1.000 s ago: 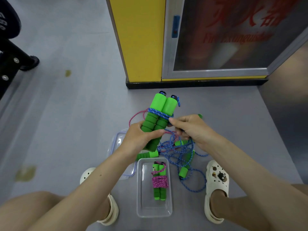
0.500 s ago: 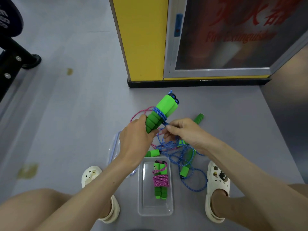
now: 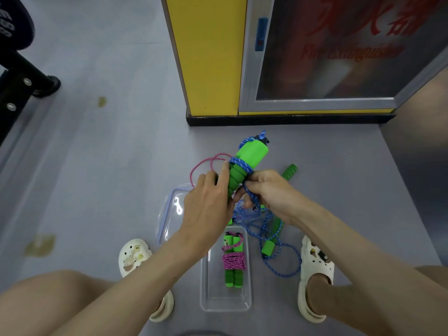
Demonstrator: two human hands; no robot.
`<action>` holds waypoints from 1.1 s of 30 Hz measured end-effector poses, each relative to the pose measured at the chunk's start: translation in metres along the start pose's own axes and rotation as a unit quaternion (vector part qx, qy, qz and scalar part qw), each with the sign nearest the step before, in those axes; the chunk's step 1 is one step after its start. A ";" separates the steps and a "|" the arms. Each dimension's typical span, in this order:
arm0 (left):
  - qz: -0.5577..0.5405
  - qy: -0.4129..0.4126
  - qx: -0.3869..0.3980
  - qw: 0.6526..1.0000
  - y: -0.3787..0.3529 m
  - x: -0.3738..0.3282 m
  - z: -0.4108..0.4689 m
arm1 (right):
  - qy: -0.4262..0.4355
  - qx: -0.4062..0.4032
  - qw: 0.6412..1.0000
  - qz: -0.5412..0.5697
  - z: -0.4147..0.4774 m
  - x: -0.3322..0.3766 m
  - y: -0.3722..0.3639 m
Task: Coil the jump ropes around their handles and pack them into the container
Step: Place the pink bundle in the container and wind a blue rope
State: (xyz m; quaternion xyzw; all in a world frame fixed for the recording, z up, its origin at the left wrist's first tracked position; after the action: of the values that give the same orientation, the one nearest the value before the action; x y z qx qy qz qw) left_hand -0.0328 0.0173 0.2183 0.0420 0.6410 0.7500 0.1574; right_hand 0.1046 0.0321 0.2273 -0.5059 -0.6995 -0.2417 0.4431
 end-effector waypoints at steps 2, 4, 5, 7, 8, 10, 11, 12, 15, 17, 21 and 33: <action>0.001 -0.004 0.003 1.000 -0.004 0.000 -0.001 | 0.000 -0.005 1.000 0.019 -0.001 0.001 0.000; -0.002 -0.010 0.003 1.000 -0.005 0.002 -0.001 | 0.004 -0.007 0.999 0.043 -0.002 0.003 -0.001; -0.003 -0.013 0.000 1.000 -0.005 0.003 0.000 | 0.004 -0.008 0.998 0.055 -0.001 0.004 -0.001; -0.006 -0.029 -0.012 0.999 -0.006 0.004 0.000 | -0.003 -0.022 0.998 0.051 0.000 0.003 0.000; -0.007 -0.043 -0.018 0.999 -0.008 0.004 -0.001 | -0.009 -0.042 0.998 0.041 0.000 0.002 0.002; -0.018 -0.072 -0.016 0.997 -0.012 0.003 -0.002 | -0.018 -0.088 0.995 0.033 0.000 0.000 0.005; -0.036 -0.075 0.004 0.997 -0.012 0.002 -0.003 | -0.022 -0.106 0.994 0.033 0.000 0.000 0.007; -0.069 -0.064 0.038 0.995 -0.010 0.000 -0.002 | -0.026 -0.122 0.992 0.031 -0.001 0.000 0.009; -0.260 0.040 0.155 0.952 0.001 0.002 0.006 | -0.035 -0.135 0.990 0.026 0.000 0.001 0.015; -0.432 0.124 0.187 0.874 0.007 0.008 0.014 | -0.028 -0.115 0.992 0.049 0.000 0.002 0.017; -0.677 0.217 0.337 0.618 0.012 0.006 0.008 | 0.006 -0.063 0.994 0.093 -0.002 0.004 0.019; -0.653 0.265 0.255 0.662 0.006 0.017 0.013 | -0.020 -0.085 0.995 -0.050 -0.005 -0.002 0.029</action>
State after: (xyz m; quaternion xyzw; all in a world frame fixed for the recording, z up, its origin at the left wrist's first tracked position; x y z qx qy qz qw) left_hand -0.0463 0.0338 0.2246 -0.5491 0.6852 0.2413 0.4131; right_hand 0.1335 0.0381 0.2250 -0.5105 -0.7097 -0.3124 0.3717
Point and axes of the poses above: each hand's wrist, its own z-axis towards the middle knuckle, its own y-axis out of the back of the hand, x = y × z, the point moved 2 cm from there along z, towards the middle knuckle, and after that the axes turned 7 degrees about x, right-handed, at the moved point
